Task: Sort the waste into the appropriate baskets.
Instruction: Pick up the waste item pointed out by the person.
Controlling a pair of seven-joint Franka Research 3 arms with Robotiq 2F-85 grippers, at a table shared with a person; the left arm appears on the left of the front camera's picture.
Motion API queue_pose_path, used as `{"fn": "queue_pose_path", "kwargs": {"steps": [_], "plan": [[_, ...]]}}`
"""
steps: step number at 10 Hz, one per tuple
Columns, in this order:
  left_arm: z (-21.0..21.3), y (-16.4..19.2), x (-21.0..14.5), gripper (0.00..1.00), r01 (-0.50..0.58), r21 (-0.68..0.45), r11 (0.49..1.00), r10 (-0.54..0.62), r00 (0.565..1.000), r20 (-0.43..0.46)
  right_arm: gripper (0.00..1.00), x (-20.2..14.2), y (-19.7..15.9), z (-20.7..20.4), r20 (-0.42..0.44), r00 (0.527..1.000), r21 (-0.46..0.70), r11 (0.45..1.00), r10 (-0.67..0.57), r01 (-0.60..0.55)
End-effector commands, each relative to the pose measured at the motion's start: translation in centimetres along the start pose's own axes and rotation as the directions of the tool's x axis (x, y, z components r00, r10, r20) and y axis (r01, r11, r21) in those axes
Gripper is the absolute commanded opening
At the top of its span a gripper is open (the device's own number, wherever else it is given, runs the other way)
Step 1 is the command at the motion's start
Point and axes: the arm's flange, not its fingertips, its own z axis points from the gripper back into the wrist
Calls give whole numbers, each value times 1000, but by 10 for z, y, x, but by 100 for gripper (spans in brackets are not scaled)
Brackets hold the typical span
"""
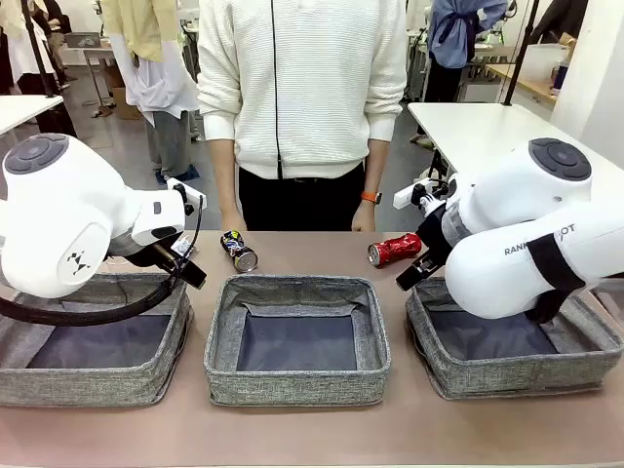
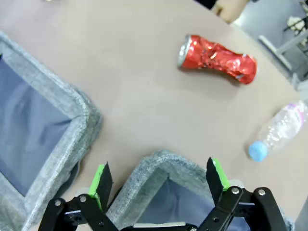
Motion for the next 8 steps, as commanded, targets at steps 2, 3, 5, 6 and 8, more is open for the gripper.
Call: {"fn": "queue_pose_path", "kwargs": {"steps": [2, 3, 5, 6, 8], "plan": [[0, 0, 0, 100, 0, 0, 1000, 0, 1000, 0, 100, 0, 0, 0, 0, 1000, 0, 1000, 0, 0], [0, 0, 0, 100, 0, 0, 1000, 0, 1000, 0, 100, 0, 0, 0, 0, 1000, 0, 1000, 0, 0], [0, 0, 0, 100, 0, 0, 1000, 0, 1000, 0, 100, 0, 0, 0, 0, 1000, 0, 1000, 0, 0], [0, 0, 0, 100, 0, 0, 1000, 0, 1000, 0, 100, 0, 0, 0, 0, 1000, 0, 1000, 0, 0], [0, 0, 0, 100, 0, 0, 1000, 0, 1000, 0, 100, 0, 0, 0, 0, 1000, 0, 1000, 0, 0]]}}
